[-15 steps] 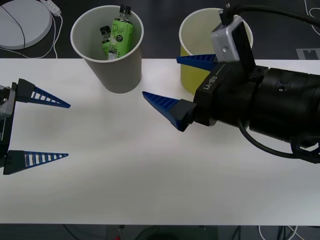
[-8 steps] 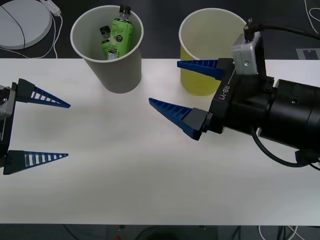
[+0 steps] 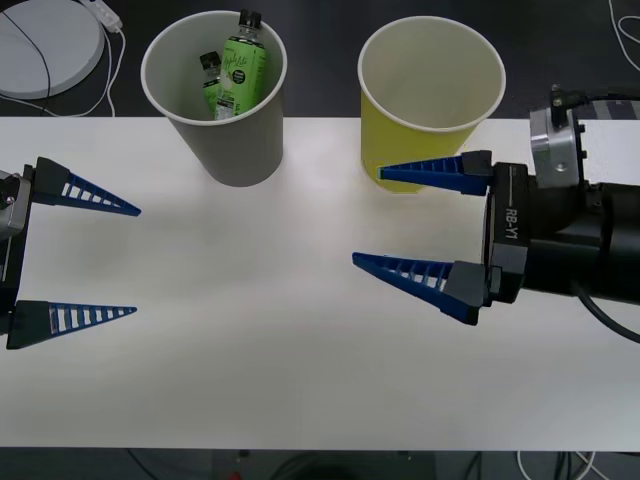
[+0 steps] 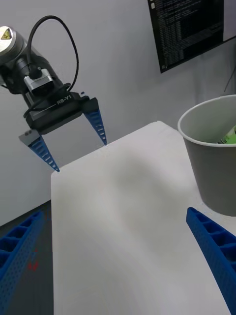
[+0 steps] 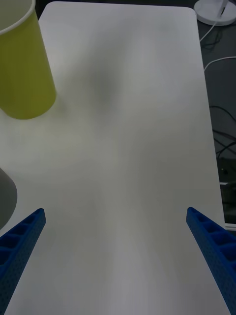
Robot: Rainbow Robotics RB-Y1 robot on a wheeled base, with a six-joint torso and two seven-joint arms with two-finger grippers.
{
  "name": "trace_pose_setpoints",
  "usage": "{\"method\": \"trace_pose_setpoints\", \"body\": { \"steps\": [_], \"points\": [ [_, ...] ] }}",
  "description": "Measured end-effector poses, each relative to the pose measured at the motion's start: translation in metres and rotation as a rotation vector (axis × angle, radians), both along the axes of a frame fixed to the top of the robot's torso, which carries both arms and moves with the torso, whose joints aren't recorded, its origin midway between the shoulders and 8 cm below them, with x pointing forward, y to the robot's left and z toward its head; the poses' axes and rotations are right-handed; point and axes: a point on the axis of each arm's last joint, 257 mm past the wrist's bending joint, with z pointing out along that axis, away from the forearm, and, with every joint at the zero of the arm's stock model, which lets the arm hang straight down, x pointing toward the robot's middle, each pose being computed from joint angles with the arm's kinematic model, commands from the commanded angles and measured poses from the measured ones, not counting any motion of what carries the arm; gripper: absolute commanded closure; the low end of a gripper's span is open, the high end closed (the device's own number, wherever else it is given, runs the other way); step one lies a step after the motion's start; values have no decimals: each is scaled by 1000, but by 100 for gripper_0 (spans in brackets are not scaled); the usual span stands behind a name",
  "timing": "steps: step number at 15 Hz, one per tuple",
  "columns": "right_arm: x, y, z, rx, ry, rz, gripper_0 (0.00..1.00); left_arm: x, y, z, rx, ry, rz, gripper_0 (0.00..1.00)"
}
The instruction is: Put the can into the green bin and the plastic bottle into the gray bin
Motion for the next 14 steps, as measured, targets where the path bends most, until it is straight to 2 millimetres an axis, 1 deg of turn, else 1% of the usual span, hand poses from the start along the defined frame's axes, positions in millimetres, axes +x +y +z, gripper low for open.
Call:
{"method": "trace_pose_setpoints", "body": {
  "steps": [4, 8, 11, 14],
  "points": [
    [-13, -27, -1, -32, 63, 78, 0, 0, 0, 0, 0, 0, 0, 0],
    [-27, -51, 2, -75, 112, 112, 0, 0, 0, 0, 0, 0, 0, 0],
    [-35, -70, 5, -120, 117, 113, 0, 0, 0, 0, 0, 0, 0, 0],
    [-41, -85, 7, -175, 68, 137, 0, 0, 0, 0, 0, 0, 0, 0]
  ]
}}
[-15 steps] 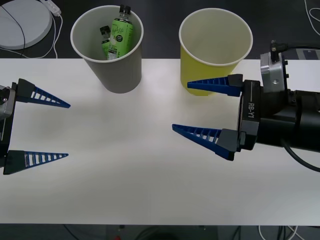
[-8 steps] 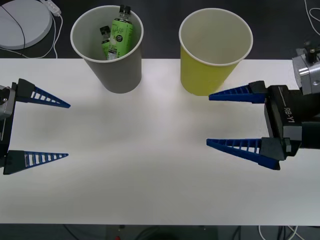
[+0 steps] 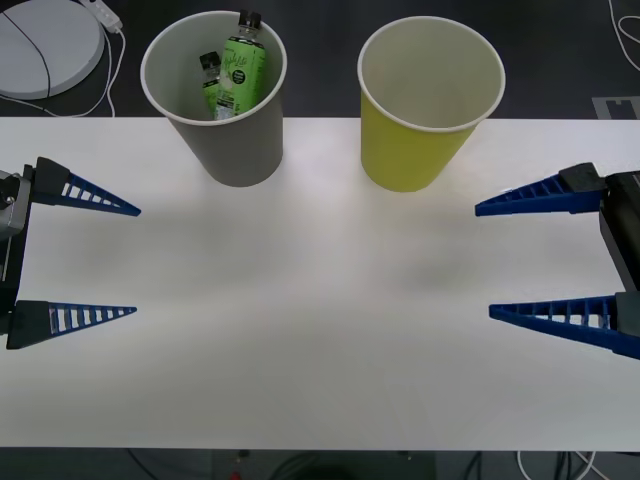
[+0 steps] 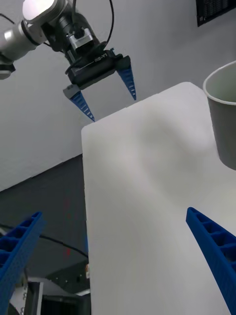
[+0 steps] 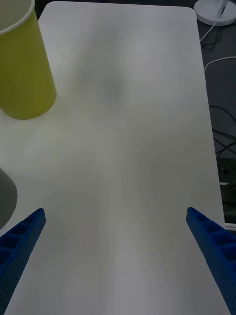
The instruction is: Put the can into the green bin and the plastic bottle into the gray bin
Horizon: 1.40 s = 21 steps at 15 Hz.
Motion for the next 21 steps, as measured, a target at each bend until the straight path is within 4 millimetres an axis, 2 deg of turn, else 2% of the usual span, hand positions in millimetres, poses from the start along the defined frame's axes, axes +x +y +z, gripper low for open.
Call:
{"method": "trace_pose_setpoints", "body": {
  "steps": [6, 13, 21],
  "points": [
    [-6, -23, -2, -66, -132, 84, 0, 0, 0, 0, 0, 0, 0, 0],
    [-19, -47, -2, -101, -191, 127, 0, 0, 0, 0, 0, 0, 0, 0],
    [-16, -53, -1, -117, -258, 113, 0, 0, 0, 0, 0, 0, 0, 0]
  ]
}}
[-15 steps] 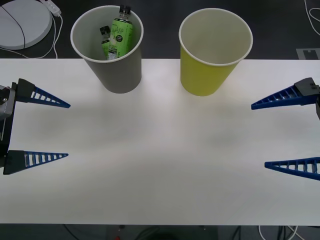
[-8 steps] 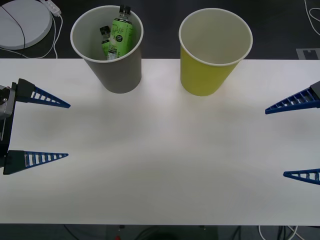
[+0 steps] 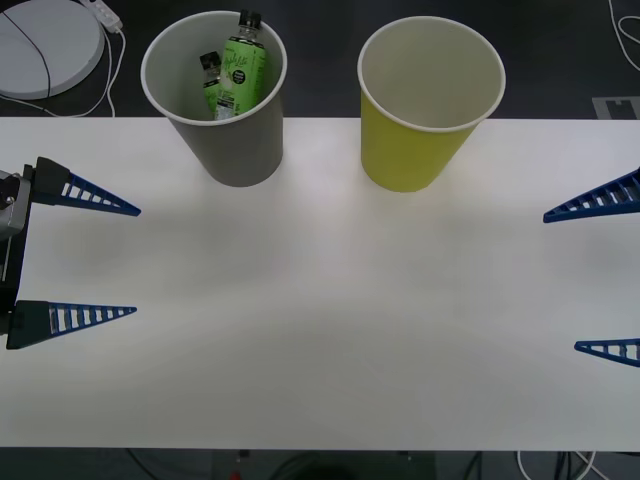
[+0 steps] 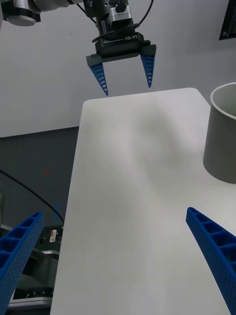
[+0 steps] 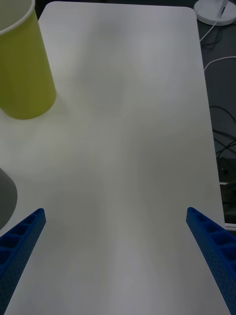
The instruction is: Put the can into the green bin and the plastic bottle into the gray bin
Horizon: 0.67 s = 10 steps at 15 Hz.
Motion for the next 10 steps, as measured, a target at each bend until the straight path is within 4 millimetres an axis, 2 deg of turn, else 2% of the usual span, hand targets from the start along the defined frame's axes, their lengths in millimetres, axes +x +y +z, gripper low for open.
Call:
{"method": "trace_pose_setpoints", "body": {
  "steps": [10],
  "points": [
    [5, -7, -11, -52, -11, -19, 0, 0, 0, 0, 0, 0, 0, 0]
  ]
}}
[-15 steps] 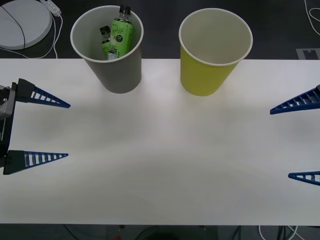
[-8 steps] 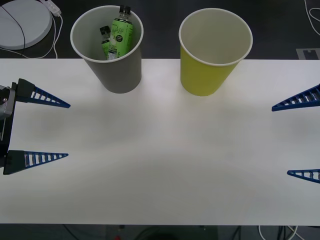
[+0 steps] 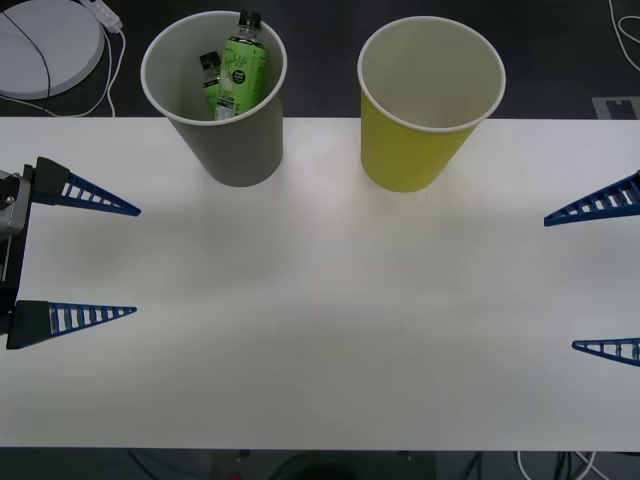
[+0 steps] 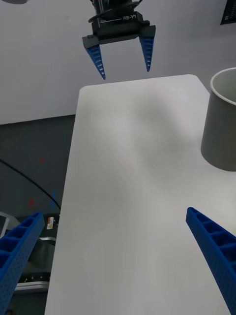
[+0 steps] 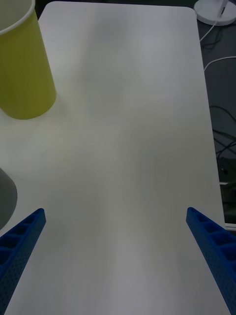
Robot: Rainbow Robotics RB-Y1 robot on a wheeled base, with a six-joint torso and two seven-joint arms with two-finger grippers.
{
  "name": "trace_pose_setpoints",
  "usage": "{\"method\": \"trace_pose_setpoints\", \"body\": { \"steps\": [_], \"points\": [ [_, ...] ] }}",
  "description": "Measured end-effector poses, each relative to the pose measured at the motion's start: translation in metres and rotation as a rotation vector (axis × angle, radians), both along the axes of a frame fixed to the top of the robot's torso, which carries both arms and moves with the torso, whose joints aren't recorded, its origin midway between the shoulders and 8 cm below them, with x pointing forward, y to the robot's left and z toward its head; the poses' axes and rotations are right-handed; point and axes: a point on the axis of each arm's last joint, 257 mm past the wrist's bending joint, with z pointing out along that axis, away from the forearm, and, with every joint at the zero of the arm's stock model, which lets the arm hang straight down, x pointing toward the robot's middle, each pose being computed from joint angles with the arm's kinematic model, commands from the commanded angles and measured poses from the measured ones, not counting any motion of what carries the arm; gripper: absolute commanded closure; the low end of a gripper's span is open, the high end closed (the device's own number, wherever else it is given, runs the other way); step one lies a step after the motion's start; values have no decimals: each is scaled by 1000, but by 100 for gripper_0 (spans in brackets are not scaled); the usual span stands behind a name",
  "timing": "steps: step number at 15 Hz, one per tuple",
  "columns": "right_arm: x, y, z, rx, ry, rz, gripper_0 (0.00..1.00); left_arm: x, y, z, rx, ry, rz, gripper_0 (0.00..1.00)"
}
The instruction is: Put the can into the green bin and the plastic bottle into the gray bin
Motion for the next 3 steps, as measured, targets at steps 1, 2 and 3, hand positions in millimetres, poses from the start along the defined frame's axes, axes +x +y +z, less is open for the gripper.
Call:
{"method": "trace_pose_setpoints", "body": {
  "steps": [1, 2, 3],
  "points": [
    [0, 0, -1, -1, 4, -2, 0, 0, 0, 0, 0, 0, 0, 0],
    [-1, -1, -2, -1, 9, -4, 0, 0, 0, 0, 0, 0, 0, 0],
    [-1, -1, -2, -1, 10, -5, 0, 0, 0, 0, 0, 0, 0, 0]
  ]
}}
